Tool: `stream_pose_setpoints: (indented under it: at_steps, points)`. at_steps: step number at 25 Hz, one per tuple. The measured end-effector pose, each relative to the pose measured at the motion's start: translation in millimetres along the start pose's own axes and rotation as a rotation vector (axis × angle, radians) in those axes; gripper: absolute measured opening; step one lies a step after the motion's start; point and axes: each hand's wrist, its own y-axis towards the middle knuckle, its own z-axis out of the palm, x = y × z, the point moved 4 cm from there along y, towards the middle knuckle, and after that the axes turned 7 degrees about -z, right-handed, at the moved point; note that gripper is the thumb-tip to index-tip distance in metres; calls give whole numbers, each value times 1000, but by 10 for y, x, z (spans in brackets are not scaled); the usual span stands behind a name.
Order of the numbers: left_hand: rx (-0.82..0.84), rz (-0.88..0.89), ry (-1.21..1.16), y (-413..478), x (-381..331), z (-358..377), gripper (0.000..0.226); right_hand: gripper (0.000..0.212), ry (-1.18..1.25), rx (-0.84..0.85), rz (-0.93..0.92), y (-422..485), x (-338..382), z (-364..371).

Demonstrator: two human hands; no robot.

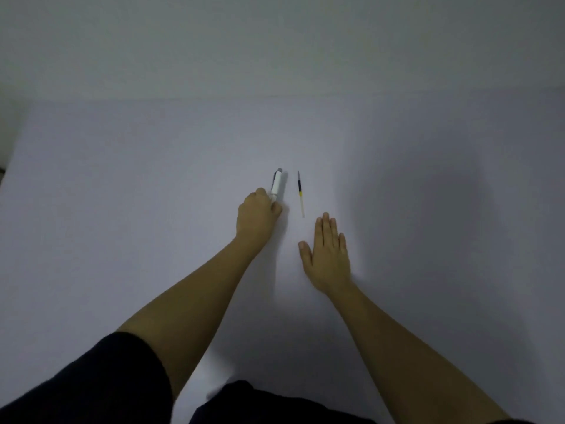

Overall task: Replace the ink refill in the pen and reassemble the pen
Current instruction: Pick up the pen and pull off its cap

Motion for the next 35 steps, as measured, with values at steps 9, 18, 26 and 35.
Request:
stream_pose_setpoints:
  at_steps: [9, 18, 26, 35]
  points:
    - [210, 450, 35, -658, 136, -664, 23, 36, 684, -63, -99, 45, 378, -1179]
    - [152, 542, -78, -1008, -35, -848, 32, 16, 634, -147, -231, -268, 642, -1457]
    - [-20, 559, -42, -1105, 29, -882, 49, 23, 935, -72, -139, -441, 623, -1334]
    - [22, 367, -42, -932, 303, -681, 58, 16, 888, -228, 110, -214, 120, -1140]
